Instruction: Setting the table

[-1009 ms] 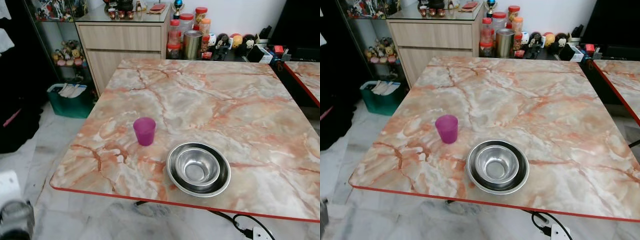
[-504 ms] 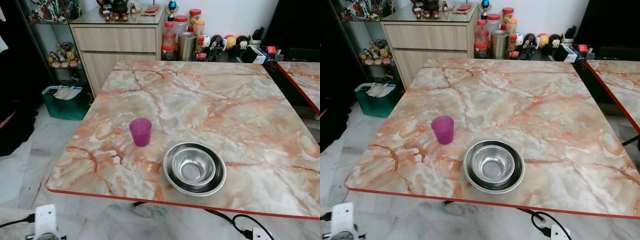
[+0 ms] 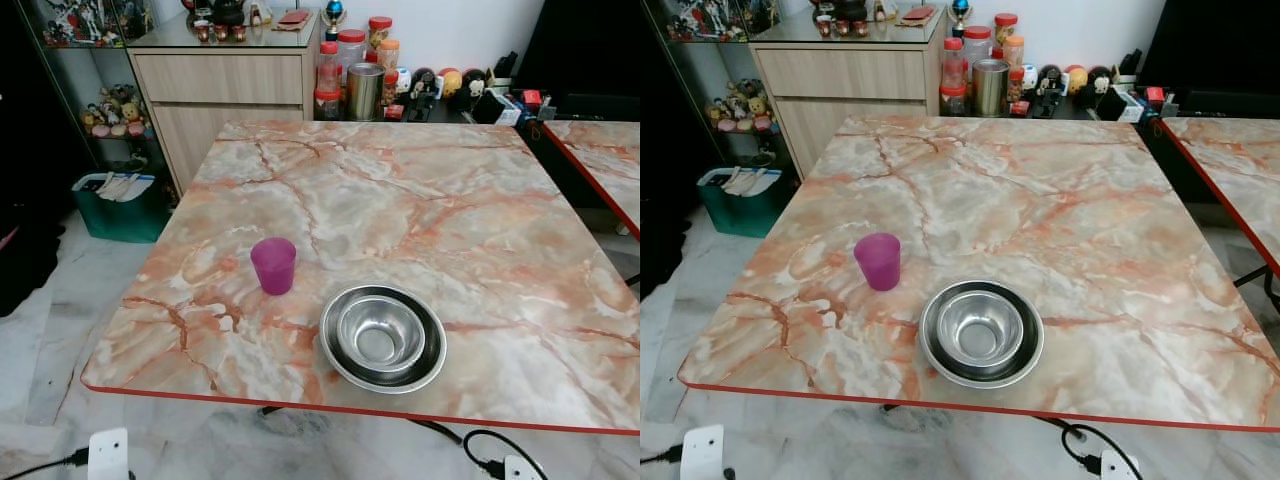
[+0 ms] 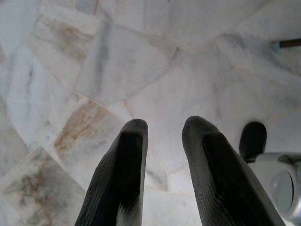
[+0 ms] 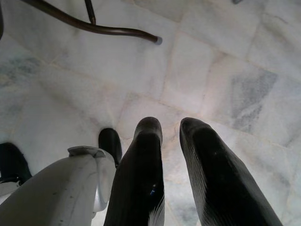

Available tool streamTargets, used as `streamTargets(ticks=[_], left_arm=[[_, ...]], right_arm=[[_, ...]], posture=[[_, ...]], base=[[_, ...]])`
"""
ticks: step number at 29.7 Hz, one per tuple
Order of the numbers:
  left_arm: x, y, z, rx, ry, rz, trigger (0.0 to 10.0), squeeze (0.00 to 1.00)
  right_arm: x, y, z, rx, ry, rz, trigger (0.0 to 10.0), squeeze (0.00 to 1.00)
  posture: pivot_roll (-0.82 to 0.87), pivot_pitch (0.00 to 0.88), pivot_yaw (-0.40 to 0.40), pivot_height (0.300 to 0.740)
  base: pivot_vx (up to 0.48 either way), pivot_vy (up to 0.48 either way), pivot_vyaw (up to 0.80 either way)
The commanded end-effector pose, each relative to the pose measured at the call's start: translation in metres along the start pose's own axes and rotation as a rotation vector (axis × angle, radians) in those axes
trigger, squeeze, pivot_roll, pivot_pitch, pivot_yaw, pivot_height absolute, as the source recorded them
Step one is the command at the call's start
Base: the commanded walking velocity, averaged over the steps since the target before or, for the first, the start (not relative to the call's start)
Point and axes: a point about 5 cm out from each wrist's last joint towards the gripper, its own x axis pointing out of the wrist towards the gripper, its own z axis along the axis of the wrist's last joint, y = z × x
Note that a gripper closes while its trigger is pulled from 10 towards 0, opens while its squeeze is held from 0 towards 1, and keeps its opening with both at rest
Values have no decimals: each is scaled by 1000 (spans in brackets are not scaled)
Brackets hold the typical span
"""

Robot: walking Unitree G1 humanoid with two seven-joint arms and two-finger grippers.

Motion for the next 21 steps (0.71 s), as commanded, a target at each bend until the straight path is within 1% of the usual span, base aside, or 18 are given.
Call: streamTargets(ticks=[1, 3, 4, 6, 13, 16, 18, 21], left_arm=[[-1, 1, -7, -2, 14, -7, 10000, 0], [-2, 1, -9, -2, 19, -8, 10000, 0], [-2, 1, -12, 17, 27, -12, 10000, 0], [-2, 2, -14, 23, 32, -12, 10000, 0], [-2, 4, -15, 11, 43, -17, 10000, 0], [-2, 3, -16, 11, 47, -20, 10000, 0], [-2, 3, -14, 12, 44, -23, 10000, 0], [-1, 2, -10, 12, 35, -25, 10000, 0]], right_arm=[[0, -4, -2, -5, 5, -11, 10000, 0], [0, -4, -2, -6, 5, -12, 10000, 0], [0, -4, -2, -8, 4, -13, 10000, 0], [0, -4, -2, -10, 4, -14, 10000, 0], [0, -6, -1, -61, 17, -30, 10000, 0], [0, -7, -1, -69, 23, -53, 10000, 0], [0, -7, -1, -51, 25, -49, 10000, 0], [0, -7, -1, -33, 23, -46, 10000, 0]], posture=[[34, 0, -11, 732], [37, 0, -15, 732], [37, 0, -14, 732], [32, 0, -11, 732], [40, 0, -15, 732], [37, 0, -16, 732], [36, 0, -18, 732], [33, 0, -17, 732]], base=[[0, -398, 0], [0, -401, 0], [0, -401, 0], [0, -401, 0], [0, -398, 0], [0, -386, 800], [0, -384, 775], [0, -374, 0]])
